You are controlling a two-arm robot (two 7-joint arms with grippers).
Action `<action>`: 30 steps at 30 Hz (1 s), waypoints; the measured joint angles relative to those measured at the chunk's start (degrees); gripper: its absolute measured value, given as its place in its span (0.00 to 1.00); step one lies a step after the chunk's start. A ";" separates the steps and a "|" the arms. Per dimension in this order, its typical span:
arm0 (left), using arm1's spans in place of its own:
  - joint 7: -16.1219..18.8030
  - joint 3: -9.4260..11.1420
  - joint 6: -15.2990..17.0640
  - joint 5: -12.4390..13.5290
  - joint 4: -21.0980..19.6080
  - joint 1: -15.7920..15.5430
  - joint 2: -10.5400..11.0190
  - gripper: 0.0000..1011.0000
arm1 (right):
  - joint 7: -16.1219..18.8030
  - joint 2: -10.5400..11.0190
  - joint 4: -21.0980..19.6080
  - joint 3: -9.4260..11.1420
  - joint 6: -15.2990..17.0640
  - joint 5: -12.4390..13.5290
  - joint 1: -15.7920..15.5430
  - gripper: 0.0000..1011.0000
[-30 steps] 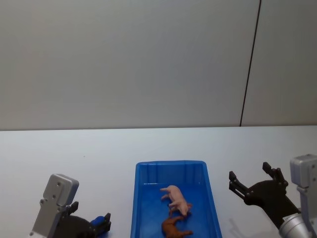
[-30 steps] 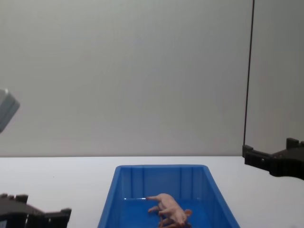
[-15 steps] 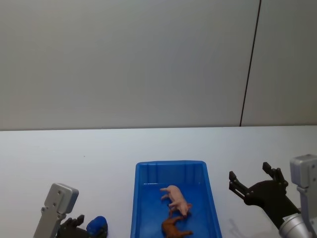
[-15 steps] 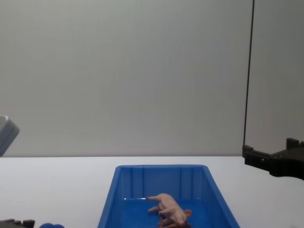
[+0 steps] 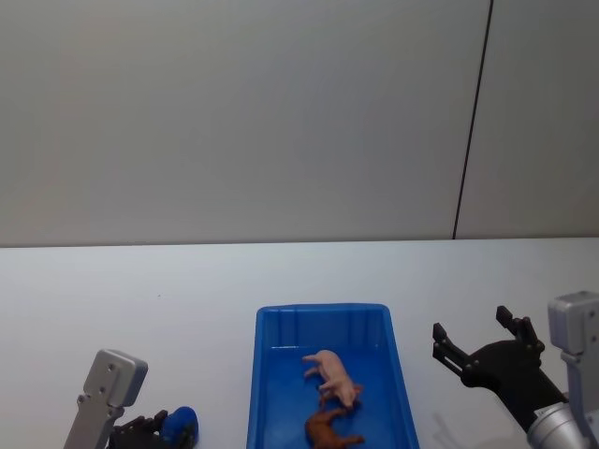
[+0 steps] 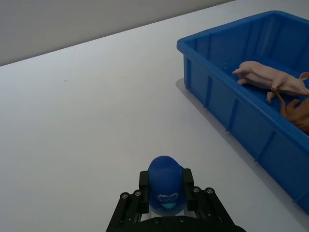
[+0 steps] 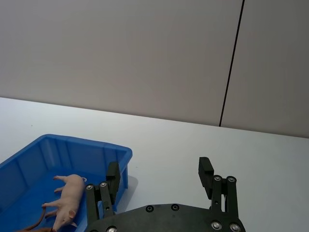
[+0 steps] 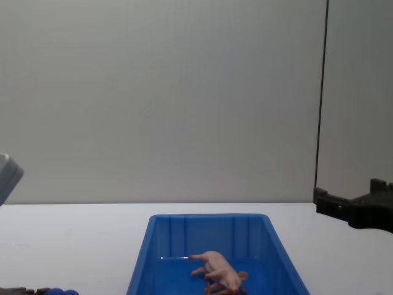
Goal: Pick up the two dolls from the table and place them into the box.
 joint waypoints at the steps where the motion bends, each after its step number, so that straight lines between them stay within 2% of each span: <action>1: 0.03 -0.02 -0.07 0.05 -0.05 0.03 0.00 0.38 | 0.00 0.00 0.00 0.00 0.00 0.00 0.00 0.99; 6: 0.31 -0.16 -0.66 0.34 -0.67 0.23 0.05 0.30 | 0.00 0.00 0.00 0.00 0.00 0.00 0.00 0.99; 19: 0.18 -0.52 -2.36 1.25 -2.22 0.32 -0.02 0.21 | 0.00 0.00 0.00 0.00 0.00 0.00 0.00 0.99; 30: -3.00 -0.60 -4.44 3.24 -3.16 -1.19 -0.97 0.16 | 0.00 0.00 0.00 0.00 0.00 0.00 0.00 0.99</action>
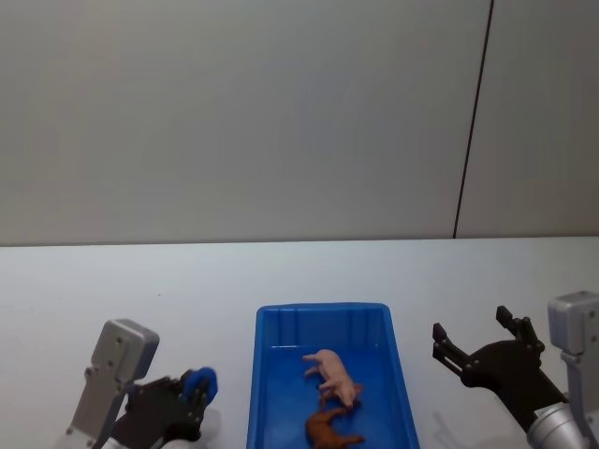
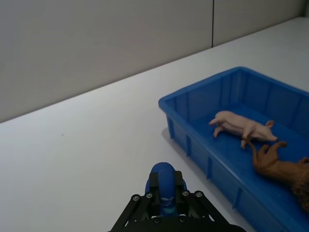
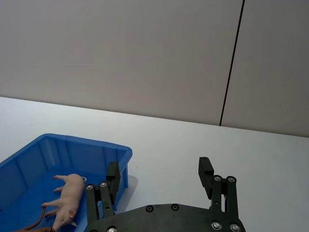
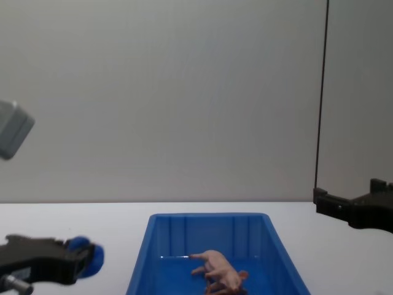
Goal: Pick up the two dolls from the table and place them into the box.
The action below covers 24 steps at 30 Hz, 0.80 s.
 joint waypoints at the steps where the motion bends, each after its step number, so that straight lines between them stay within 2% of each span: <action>1: -0.37 0.03 -0.18 0.20 -0.01 -0.28 -0.20 0.15 | 0.00 0.00 0.00 0.00 0.00 0.00 0.00 0.99; 6: -3.04 0.29 -1.46 1.58 0.06 -1.95 -1.42 0.12 | 0.00 0.00 0.00 0.00 0.00 0.00 0.00 0.99; 15: -9.20 1.28 -3.96 4.38 1.69 -6.45 -4.94 0.08 | 0.00 0.00 0.00 0.00 0.00 0.00 0.00 0.99; 18: -11.35 1.69 -4.57 5.20 2.58 -8.13 -6.26 0.17 | 0.00 0.00 0.00 0.00 0.00 0.00 0.00 0.99; 19: -12.42 1.91 -4.82 5.61 3.07 -8.91 -6.91 0.23 | 0.00 0.00 0.00 0.00 0.00 0.00 0.00 0.99; 22: -14.06 2.25 -5.14 6.27 3.90 -10.18 -7.93 0.28 | 0.00 0.00 0.00 0.00 0.00 0.00 0.00 0.99; 24: -15.42 2.52 -5.37 6.84 4.55 -11.22 -8.79 0.39 | 0.00 0.00 0.00 0.00 0.00 0.00 0.00 0.99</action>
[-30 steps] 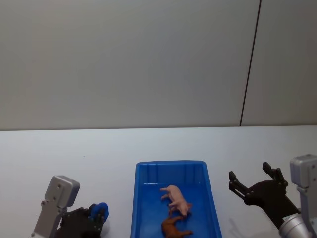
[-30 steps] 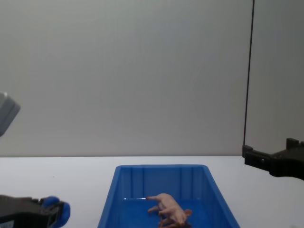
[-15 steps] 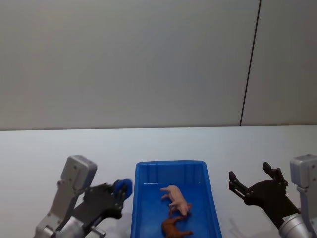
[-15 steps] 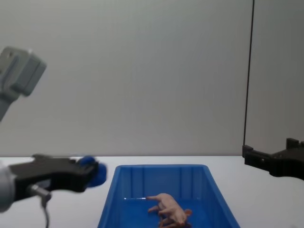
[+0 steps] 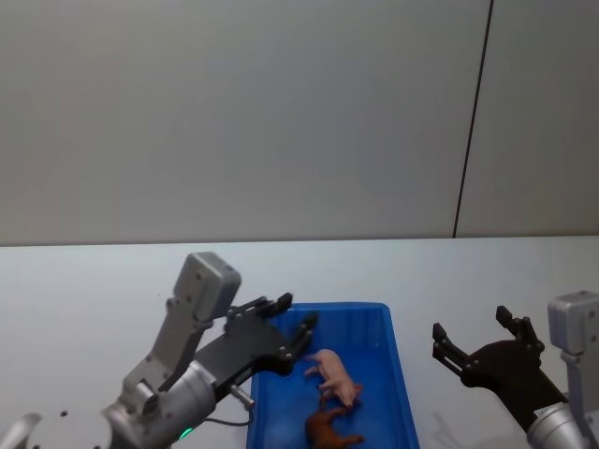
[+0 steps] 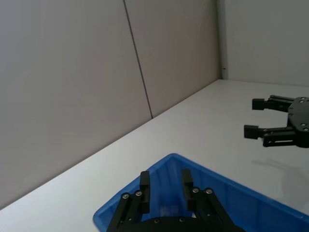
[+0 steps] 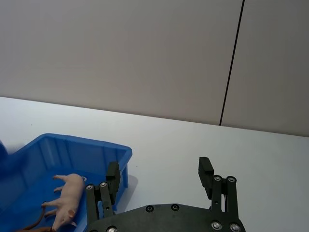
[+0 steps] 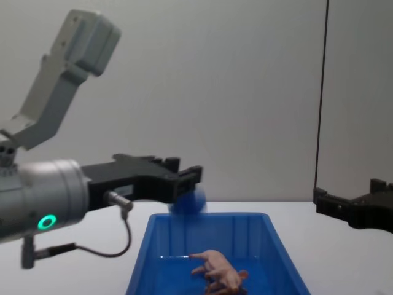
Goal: Pick up the two dolls from the table and place them into the box.
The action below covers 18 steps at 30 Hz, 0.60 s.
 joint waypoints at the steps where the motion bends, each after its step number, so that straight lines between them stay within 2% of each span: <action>1: -0.41 0.08 -0.06 0.17 0.19 -0.28 -0.23 0.40 | 0.00 0.00 0.00 0.00 0.00 0.00 0.00 0.99; 6: -2.49 0.53 -0.44 1.06 1.27 -1.97 -1.61 0.57 | 0.00 0.00 0.00 0.00 0.00 0.00 0.00 0.99; 8: -2.98 0.65 -0.52 1.27 1.52 -2.35 -1.91 0.60 | 0.00 0.00 0.00 0.00 0.00 0.00 0.00 0.99; 12: -4.06 0.88 -0.73 1.73 2.07 -3.23 -2.60 0.77 | 0.00 0.00 0.00 0.00 0.00 0.00 0.00 0.99; 18: -4.89 1.05 -0.89 2.05 2.51 -3.86 -3.15 0.91 | 0.00 0.00 0.00 0.00 0.00 0.00 0.00 0.99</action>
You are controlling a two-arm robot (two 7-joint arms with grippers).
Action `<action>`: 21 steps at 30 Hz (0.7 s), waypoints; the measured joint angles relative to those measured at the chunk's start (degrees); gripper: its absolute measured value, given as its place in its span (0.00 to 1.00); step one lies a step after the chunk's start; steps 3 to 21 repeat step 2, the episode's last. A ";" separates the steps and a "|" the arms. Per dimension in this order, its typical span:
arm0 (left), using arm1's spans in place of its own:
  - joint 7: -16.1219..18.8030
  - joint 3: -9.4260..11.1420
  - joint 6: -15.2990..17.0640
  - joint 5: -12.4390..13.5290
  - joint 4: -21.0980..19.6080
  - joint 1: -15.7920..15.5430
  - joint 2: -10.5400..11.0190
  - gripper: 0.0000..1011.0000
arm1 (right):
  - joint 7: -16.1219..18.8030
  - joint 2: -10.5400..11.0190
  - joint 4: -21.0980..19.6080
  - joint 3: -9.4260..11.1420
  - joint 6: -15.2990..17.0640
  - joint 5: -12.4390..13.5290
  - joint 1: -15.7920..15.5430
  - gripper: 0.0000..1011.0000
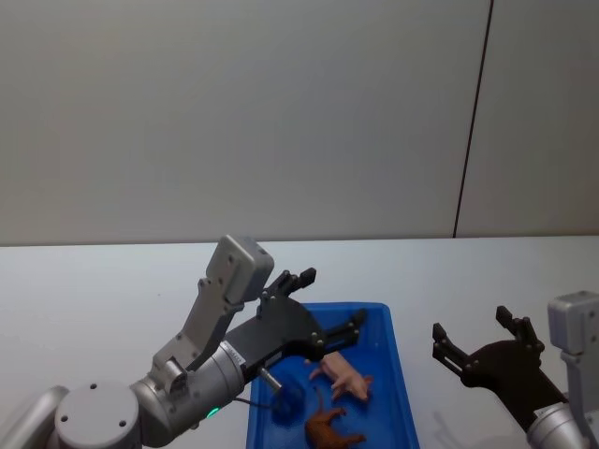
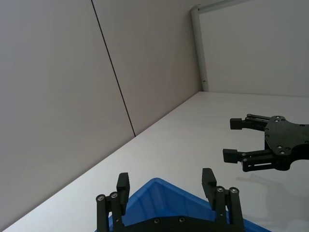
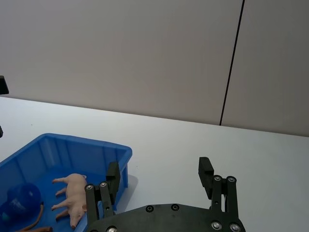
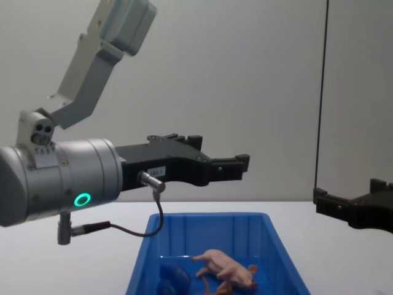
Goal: Pick up the two dolls from the table and place them into the box.
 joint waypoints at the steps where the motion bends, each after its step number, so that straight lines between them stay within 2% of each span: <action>1: -0.18 0.05 -0.03 0.10 0.10 -0.16 -0.13 0.96 | 0.00 0.00 0.00 0.00 0.00 0.00 0.00 0.99; 21: -0.28 0.07 -0.05 0.13 0.14 -0.22 -0.18 0.97 | 0.00 0.00 0.00 0.00 0.00 0.00 0.00 0.99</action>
